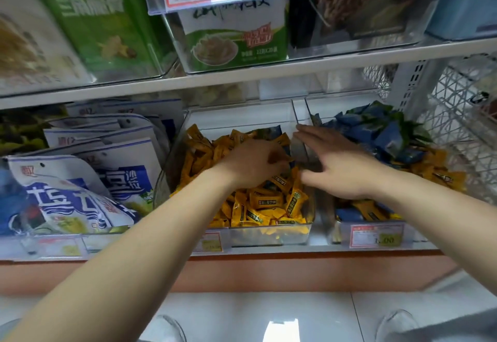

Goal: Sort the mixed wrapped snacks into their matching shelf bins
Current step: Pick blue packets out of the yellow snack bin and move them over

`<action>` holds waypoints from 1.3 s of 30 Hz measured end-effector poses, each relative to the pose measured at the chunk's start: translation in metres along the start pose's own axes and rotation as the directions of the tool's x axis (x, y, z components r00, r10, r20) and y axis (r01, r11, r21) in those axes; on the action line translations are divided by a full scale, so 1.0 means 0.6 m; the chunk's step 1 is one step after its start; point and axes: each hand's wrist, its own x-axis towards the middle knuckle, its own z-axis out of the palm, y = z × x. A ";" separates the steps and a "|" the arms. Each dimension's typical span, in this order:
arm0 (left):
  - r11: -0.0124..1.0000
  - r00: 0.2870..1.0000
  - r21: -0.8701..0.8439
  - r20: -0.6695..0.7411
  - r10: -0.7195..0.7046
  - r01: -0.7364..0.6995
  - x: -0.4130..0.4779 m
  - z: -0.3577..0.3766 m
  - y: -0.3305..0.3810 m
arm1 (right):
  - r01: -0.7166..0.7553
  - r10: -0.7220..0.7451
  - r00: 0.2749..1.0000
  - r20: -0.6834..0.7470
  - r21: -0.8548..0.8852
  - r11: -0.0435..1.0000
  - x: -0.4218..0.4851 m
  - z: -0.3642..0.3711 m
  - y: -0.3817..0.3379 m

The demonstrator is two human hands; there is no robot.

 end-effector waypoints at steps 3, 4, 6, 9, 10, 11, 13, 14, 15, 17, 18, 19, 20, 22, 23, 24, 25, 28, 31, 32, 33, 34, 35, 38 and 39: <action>0.995 0.992 0.081 0.102 -0.074 0.066 0.018 0.026 0.007 | 0.001 -0.001 1.000 0.002 0.002 1.000 -0.001 0.000 -0.001; 0.992 0.989 0.088 0.112 -0.097 0.087 0.020 0.028 0.006 | 0.004 -0.004 1.000 0.000 0.004 1.000 -0.001 0.000 -0.001; 0.991 0.986 0.096 0.130 -0.106 0.094 0.020 0.028 0.003 | 0.008 -0.008 1.000 -0.007 0.009 1.000 0.000 -0.001 0.000; 0.995 0.996 -0.047 -0.017 -0.091 0.090 -0.001 0.017 -0.006 | 0.023 -0.023 0.999 -0.029 0.021 0.999 0.001 0.000 0.001; 0.983 0.989 -0.163 -0.113 -0.100 0.081 -0.010 0.010 -0.008 | 0.030 -0.028 0.998 -0.049 0.029 0.999 0.001 0.000 0.000; 0.959 0.973 -0.277 -0.203 -0.112 0.053 -0.018 0.001 -0.009 | 0.041 -0.038 0.996 -0.081 0.036 0.999 0.001 0.000 -0.002; 0.872 0.939 -0.487 -0.315 -0.135 -0.039 -0.030 -0.014 -0.002 | 0.076 -0.062 0.984 -0.168 0.076 0.994 0.002 -0.002 -0.009; 0.798 0.929 -0.597 -0.336 -0.152 -0.085 -0.033 -0.019 0.003 | 0.086 -0.059 0.977 -0.203 0.129 0.988 0.003 -0.003 -0.013; 0.703 0.926 -0.702 -0.330 -0.181 -0.113 -0.035 -0.022 0.011 | 0.090 -0.040 0.972 -0.232 0.207 0.974 0.005 -0.004 -0.018; 0.509 0.937 -0.852 -0.267 -0.225 -0.121 -0.037 -0.022 0.028 | 0.094 0.015 0.957 -0.290 0.356 0.930 0.008 -0.005 -0.026; 0.455 0.941 -0.883 -0.243 -0.237 -0.113 -0.036 -0.021 0.036 | 0.093 0.044 0.946 -0.322 0.399 0.912 0.010 -0.007 -0.028; 0.427 0.944 -0.898 -0.229 -0.239 -0.110 -0.034 -0.020 0.041 | 0.088 0.074 0.938 -0.337 0.441 0.893 0.011 -0.010 -0.028; 0.393 0.949 -0.912 -0.217 -0.228 -0.114 -0.032 -0.019 0.043 | 0.084 0.101 0.937 -0.333 0.498 0.863 0.011 -0.014 -0.027; 0.335 0.963 -0.934 -0.194 -0.188 -0.123 -0.027 -0.019 0.041 | 0.079 0.140 0.939 -0.313 0.596 0.799 0.011 -0.022 -0.021; 0.395 0.962 -0.909 -0.214 -0.170 -0.133 -0.025 -0.018 0.035 | 0.075 0.155 0.934 -0.322 0.599 0.798 0.011 -0.024 -0.016; 0.552 0.954 -0.821 -0.264 -0.143 -0.144 -0.021 -0.014 0.026 | 0.064 0.167 0.926 -0.339 0.577 0.814 0.010 -0.026 -0.011; 0.745 0.950 -0.653 -0.299 -0.088 -0.137 -0.017 -0.009 0.015 | 0.052 0.176 0.919 -0.352 0.553 0.831 0.009 -0.027 -0.006; 0.989 0.999 -0.143 -0.035 0.039 -0.044 -0.010 0.009 -0.014 | 0.017 0.187 0.923 -0.338 0.520 0.854 0.004 -0.024 0.002; 0.998 0.987 0.065 0.162 -0.006 -0.005 -0.005 0.019 -0.028 | 0.001 0.187 0.929 -0.319 0.508 0.861 0.005 -0.021 0.007; 0.996 0.986 0.093 0.166 -0.001 -0.015 -0.002 0.020 -0.029 | 0.003 0.182 0.930 -0.318 0.504 0.864 0.006 -0.021 0.008; 0.993 0.987 0.114 0.161 0.007 -0.026 0.000 0.020 -0.030 | 0.004 0.177 0.932 -0.316 0.498 0.867 0.007 -0.021 0.009; 0.990 0.989 0.135 0.146 0.015 -0.035 0.001 0.022 -0.030 | 0.002 0.175 0.934 -0.311 0.494 0.870 0.008 -0.019 0.010; 0.988 0.993 0.149 0.117 0.025 -0.042 0.001 0.023 -0.029 | -0.007 0.179 0.936 -0.302 0.494 0.870 0.009 -0.018 0.011; 1.000 0.992 0.011 -0.121 0.031 -0.030 -0.008 0.015 -0.025 | -0.045 0.222 0.935 -0.275 0.530 0.847 0.012 -0.017 0.010; 0.996 0.972 -0.083 -0.234 0.012 -0.033 -0.013 0.006 -0.023 | -0.052 0.230 0.933 -0.277 0.530 0.847 0.012 -0.018 0.008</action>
